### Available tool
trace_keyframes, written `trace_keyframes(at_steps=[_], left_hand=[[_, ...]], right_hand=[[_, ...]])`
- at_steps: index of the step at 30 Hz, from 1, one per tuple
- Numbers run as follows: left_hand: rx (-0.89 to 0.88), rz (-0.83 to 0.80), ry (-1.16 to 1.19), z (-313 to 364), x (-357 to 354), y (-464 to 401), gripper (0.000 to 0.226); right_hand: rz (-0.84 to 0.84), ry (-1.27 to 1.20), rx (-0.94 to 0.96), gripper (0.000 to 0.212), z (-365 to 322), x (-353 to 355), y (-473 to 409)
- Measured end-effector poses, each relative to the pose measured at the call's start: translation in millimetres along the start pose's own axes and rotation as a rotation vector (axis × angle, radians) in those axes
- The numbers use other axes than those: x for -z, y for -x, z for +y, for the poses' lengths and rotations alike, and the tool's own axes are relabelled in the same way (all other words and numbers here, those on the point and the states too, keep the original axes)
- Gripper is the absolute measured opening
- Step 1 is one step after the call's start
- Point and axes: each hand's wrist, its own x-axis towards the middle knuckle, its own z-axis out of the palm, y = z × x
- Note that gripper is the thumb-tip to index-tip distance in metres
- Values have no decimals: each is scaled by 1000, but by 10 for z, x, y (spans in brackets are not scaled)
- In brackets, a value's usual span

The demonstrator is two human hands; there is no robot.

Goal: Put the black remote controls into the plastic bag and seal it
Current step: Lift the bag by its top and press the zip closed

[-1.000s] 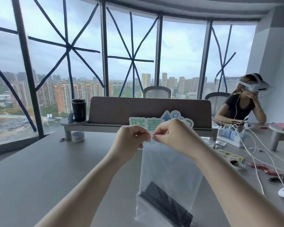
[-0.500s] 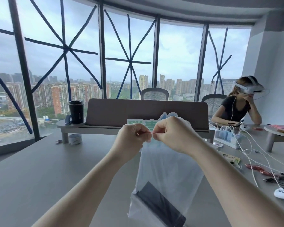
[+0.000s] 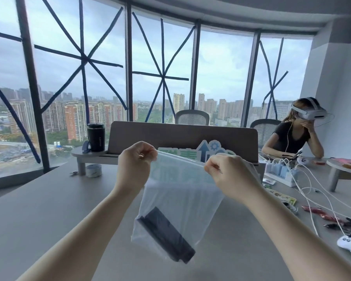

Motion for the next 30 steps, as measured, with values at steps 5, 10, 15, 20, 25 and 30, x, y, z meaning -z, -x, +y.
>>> trace_keyframes(at_steps=[5, 10, 15, 20, 25, 30], left_hand=[[2, 53, -14, -107, 182, -84, 13], [13, 70, -7, -221, 336, -131, 16], [25, 82, 24, -311, 448, -174, 19], [88, 67, 87, -551, 533, -266, 11], [243, 53, 23, -1139, 594, -529, 15], [311, 107, 73, -1575, 763, -1169, 20]], right_hand=[[13, 3, 17, 19, -9, 1, 2], [8, -45, 31, 19, -42, -38, -6], [37, -88, 69, 24, -107, -64, -56], [61, -144, 64, 33, -192, -220, -187], [-1, -233, -41, 34, -306, -929, -664], [22, -460, -122, 27, -694, -1584, -1414]])
